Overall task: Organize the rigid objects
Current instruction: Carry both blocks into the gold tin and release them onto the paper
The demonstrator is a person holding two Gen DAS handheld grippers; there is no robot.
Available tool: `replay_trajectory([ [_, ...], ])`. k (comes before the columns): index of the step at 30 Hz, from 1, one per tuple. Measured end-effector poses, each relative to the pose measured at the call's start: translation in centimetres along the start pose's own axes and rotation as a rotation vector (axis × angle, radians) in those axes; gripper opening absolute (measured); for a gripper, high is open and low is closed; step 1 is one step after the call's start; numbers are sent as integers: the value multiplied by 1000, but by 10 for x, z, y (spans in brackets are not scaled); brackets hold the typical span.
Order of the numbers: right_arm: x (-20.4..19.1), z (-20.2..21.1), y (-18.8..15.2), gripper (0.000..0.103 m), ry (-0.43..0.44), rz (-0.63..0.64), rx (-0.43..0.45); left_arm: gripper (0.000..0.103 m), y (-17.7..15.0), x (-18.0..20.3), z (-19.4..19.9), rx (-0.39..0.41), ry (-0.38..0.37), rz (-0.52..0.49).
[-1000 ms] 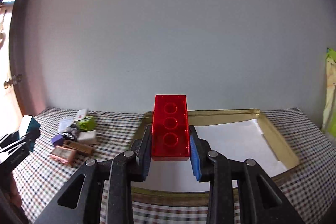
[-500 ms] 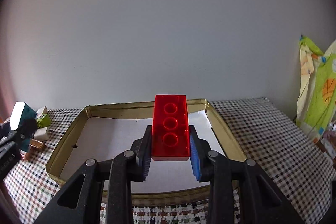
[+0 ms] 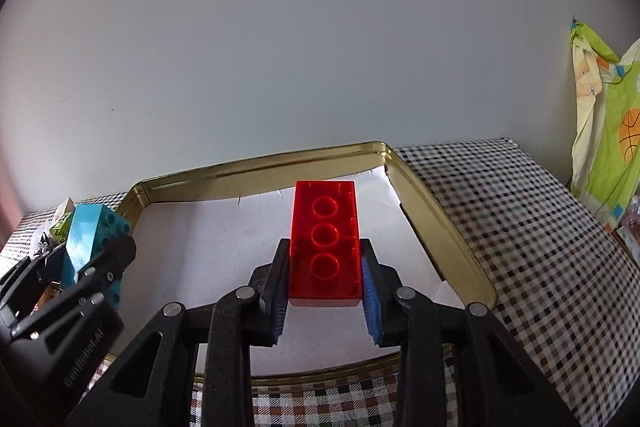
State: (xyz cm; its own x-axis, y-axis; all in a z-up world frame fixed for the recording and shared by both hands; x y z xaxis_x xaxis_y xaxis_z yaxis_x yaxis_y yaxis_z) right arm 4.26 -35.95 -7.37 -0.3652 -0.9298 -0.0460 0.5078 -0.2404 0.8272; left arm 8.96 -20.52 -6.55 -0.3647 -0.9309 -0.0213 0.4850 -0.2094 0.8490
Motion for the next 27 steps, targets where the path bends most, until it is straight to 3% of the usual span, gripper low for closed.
replay_trajectory([
  [19,-8,3,0,34,21,29,15,42,1,-2,0,-13,-8,-14],
  [20,-8,4,0,36,16,30,19,42,1,-2,1,-11,-5,-11],
  [21,-8,4,0,44,12,29,23,44,1,-3,2,-3,-1,-8],
  [22,-8,5,0,53,11,26,23,47,1,-4,4,3,4,-7],
  [23,-7,5,0,73,8,21,22,55,1,-4,6,14,12,-6],
  [25,-3,8,0,78,-19,1,39,68,2,-9,12,43,42,15],
  [27,1,11,2,78,-19,-17,52,96,1,-19,17,67,48,56],
])
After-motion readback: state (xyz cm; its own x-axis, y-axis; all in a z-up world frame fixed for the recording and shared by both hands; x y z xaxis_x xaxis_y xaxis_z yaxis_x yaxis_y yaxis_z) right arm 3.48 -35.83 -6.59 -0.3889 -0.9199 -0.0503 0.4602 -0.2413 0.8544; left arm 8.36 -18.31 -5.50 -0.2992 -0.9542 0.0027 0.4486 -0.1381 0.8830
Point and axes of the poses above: each gripper's, at about its wrist camera, not at the fingertips, and z roughly against the way its jaws point, x to its right, y to its top, the point moved 5 cm from there along -z, roughly the way its jaws point, and after that the axes turned 2 degrees about -y, right-handed, at the moved point
